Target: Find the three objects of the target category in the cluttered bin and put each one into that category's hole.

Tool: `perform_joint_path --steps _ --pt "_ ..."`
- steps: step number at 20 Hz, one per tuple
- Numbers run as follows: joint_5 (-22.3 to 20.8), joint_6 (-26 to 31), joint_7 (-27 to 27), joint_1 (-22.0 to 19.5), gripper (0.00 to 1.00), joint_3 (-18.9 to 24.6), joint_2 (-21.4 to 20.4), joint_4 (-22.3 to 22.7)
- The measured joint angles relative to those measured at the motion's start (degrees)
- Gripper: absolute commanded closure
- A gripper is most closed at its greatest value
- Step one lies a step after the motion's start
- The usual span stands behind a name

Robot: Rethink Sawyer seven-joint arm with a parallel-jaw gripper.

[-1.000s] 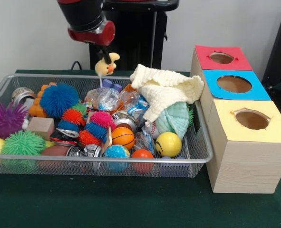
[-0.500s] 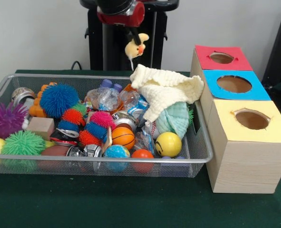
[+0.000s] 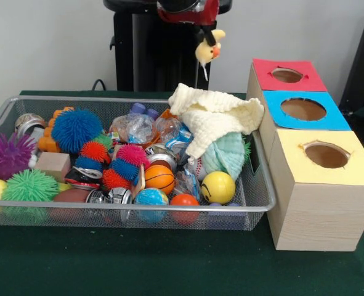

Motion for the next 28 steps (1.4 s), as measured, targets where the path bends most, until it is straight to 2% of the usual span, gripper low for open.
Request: perform_joint_path --steps 13,28 --pt "7.43 2.68 0.00 4.27 1.00 0.75 8.81 -0.31" --pt "13.16 3.52 0.00 7.77 1.00 3.23 10.43 -0.33"
